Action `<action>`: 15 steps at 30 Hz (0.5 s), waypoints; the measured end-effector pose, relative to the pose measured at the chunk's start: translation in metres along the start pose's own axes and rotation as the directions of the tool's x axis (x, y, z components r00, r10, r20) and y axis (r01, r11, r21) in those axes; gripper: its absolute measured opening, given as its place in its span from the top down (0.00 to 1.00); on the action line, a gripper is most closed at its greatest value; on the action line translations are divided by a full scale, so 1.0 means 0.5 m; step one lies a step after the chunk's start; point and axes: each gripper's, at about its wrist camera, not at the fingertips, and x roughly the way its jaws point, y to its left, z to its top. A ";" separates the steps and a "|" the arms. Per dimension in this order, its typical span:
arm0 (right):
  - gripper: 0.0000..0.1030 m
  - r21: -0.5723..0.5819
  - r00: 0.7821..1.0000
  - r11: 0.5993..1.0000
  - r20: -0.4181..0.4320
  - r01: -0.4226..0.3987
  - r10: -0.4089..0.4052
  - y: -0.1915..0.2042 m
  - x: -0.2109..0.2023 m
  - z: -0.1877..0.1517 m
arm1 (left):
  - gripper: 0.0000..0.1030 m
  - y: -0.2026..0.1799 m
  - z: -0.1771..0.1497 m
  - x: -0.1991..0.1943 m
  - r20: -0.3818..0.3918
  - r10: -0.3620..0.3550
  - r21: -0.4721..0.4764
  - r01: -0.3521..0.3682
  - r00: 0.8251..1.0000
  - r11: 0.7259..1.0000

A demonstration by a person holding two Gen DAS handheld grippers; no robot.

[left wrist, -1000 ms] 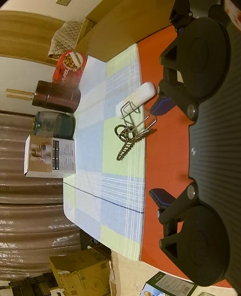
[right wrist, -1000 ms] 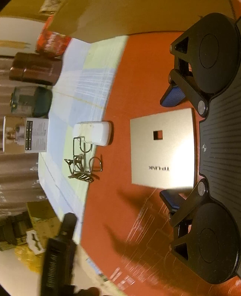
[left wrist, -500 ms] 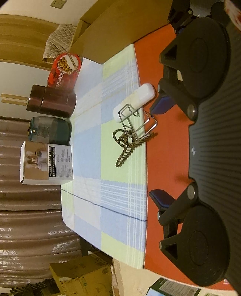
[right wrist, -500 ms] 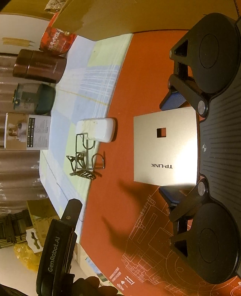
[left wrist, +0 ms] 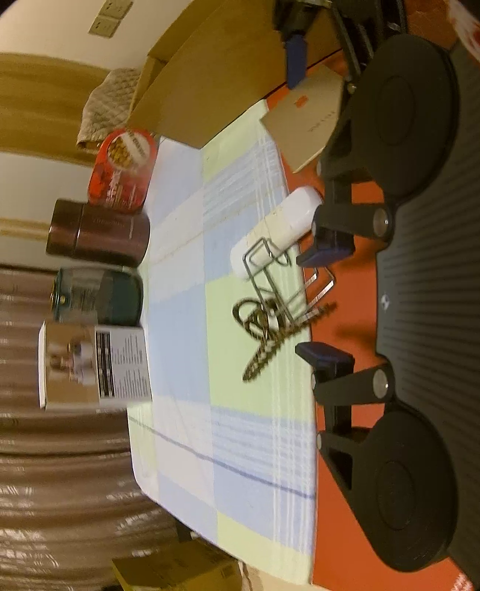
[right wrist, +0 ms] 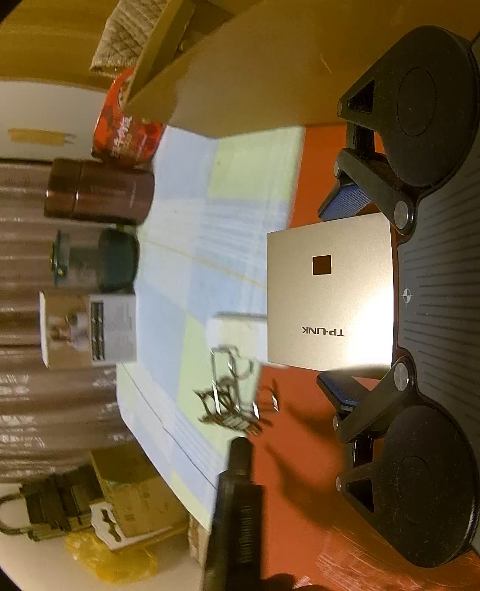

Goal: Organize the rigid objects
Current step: 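Grasp the metal wire holder with the left gripper while the right gripper holds the panel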

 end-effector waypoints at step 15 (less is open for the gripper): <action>0.18 0.045 1.000 0.999 -0.015 0.004 -0.003 -0.031 0.002 -0.005 | 0.76 -0.037 -0.004 0.089 -0.035 0.002 0.001 -0.002 0.999 1.000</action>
